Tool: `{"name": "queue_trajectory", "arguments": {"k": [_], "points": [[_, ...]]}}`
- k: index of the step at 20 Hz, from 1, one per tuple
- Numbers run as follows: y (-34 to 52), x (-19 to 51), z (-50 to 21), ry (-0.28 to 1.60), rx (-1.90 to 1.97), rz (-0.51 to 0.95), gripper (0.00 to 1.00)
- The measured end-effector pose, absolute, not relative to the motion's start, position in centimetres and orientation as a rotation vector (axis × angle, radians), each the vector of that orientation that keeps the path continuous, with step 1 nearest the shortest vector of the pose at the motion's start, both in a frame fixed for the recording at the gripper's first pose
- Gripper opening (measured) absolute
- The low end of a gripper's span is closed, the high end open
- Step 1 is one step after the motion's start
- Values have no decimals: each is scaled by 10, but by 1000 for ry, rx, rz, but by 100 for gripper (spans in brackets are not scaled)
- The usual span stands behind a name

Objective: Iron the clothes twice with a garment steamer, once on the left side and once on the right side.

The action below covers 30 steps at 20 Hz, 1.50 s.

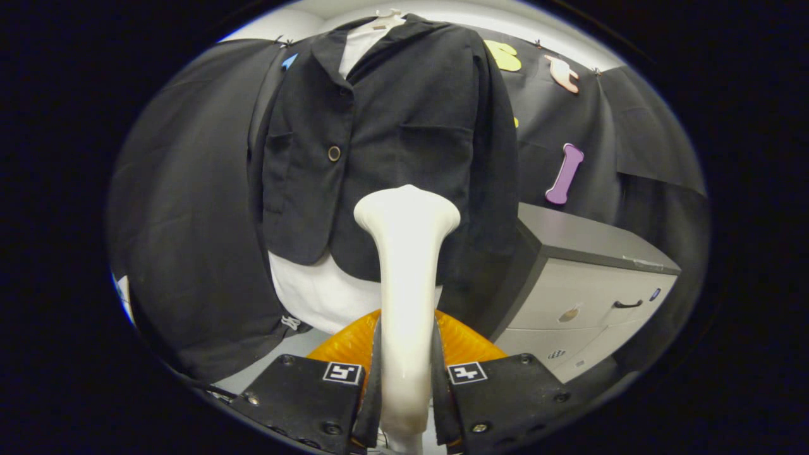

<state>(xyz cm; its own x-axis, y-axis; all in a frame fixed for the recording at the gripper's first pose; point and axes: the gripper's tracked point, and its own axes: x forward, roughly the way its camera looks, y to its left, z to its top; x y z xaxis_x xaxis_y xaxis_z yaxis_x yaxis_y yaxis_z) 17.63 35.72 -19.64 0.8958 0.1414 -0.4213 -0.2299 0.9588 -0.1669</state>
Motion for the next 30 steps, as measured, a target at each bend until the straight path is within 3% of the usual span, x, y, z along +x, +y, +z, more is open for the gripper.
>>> {"name": "queue_trajectory", "arguments": {"k": [7, 13, 20, 30], "points": [[346, 162, -235, 465, -256, 172, 36], [358, 147, -215, 401, -282, 180, 36], [409, 142, -84, 128, -210, 244, 36], [522, 203, 130, -261, -57, 385, 36]]}}
